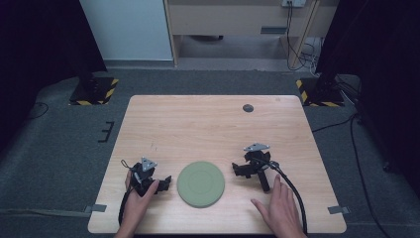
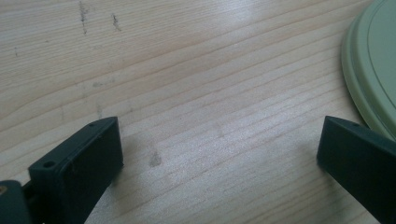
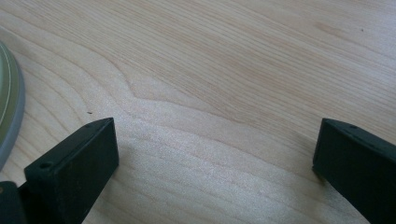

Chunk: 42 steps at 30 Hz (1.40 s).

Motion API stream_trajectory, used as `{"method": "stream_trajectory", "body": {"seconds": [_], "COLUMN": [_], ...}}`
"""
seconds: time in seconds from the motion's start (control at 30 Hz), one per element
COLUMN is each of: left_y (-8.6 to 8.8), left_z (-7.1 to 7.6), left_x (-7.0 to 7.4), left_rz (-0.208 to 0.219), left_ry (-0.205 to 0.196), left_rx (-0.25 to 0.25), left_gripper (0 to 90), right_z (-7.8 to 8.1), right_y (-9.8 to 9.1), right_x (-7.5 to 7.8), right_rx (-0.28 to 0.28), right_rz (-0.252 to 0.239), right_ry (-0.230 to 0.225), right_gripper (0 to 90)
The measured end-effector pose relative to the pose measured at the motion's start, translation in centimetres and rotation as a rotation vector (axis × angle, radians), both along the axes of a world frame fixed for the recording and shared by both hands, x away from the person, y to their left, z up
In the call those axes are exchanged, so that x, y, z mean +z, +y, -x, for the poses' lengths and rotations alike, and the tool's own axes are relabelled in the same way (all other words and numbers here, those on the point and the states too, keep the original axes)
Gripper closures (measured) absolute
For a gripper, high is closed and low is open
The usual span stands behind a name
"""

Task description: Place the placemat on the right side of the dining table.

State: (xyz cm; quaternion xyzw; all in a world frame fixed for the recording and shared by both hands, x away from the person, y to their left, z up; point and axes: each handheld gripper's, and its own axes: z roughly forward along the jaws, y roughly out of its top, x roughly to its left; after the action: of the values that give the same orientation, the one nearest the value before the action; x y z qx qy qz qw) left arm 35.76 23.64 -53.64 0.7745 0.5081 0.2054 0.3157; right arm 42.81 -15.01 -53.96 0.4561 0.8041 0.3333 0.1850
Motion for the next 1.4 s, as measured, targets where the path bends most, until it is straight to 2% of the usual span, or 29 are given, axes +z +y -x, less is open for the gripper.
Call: {"method": "stream_trajectory", "body": {"seconds": [0.7, 0.83, 0.93, 1.03, 1.17, 1.23, 1.3, 1.37, 1.4], "left_y": [0.1, 0.1, 0.4, 0.5, 0.3, 0.0, -0.1, -0.3, -0.3], "left_z": [0.1, 0.2, 0.6, 0.9, 1.3, 1.5, 1.5, 1.6, 1.7], "left_x": [0.0, 0.1, 0.4, 0.5, 0.6, 0.7, 0.6, 0.7, 0.7], "left_rz": [-0.003, 0.005, 0.020, 0.030, 0.031, 0.029, 0.028, 0.029, 0.024], "left_ry": [-0.001, -0.010, -0.028, -0.033, -0.033, -0.033, -0.031, -0.030, -0.034], "left_rx": [-0.022, -0.037, -0.044, -0.055, -0.077, -0.092, -0.104, -0.115, -0.122], "left_gripper": [0.0, 2.4, 2.4, 2.4, 2.4, 2.4, 2.4, 2.4, 2.4], "right_z": [0.0, 0.0, 0.7, 1.8, 3.5, 4.3, 5.1, 5.6, 5.8], "right_y": [-0.1, -0.1, -0.1, 0.0, 0.4, 0.6, 0.9, 1.3, 1.6], "right_x": [0.0, 0.3, 1.0, 1.8, 2.6, 3.1, 3.2, 3.0, 2.9], "right_rx": [0.005, 0.018, 0.049, 0.079, 0.114, 0.135, 0.157, 0.184, 0.203], "right_rz": [0.002, 0.012, 0.000, -0.017, -0.009, -0.025, -0.020, -0.020, -0.001], "right_ry": [0.004, 0.015, 0.026, 0.011, 0.000, -0.010, -0.030, -0.027, -0.028], "right_gripper": [0.5, 5.4, 8.1, 8.4, 8.2, 9.2, 10.7, 11.1, 10.7]}}
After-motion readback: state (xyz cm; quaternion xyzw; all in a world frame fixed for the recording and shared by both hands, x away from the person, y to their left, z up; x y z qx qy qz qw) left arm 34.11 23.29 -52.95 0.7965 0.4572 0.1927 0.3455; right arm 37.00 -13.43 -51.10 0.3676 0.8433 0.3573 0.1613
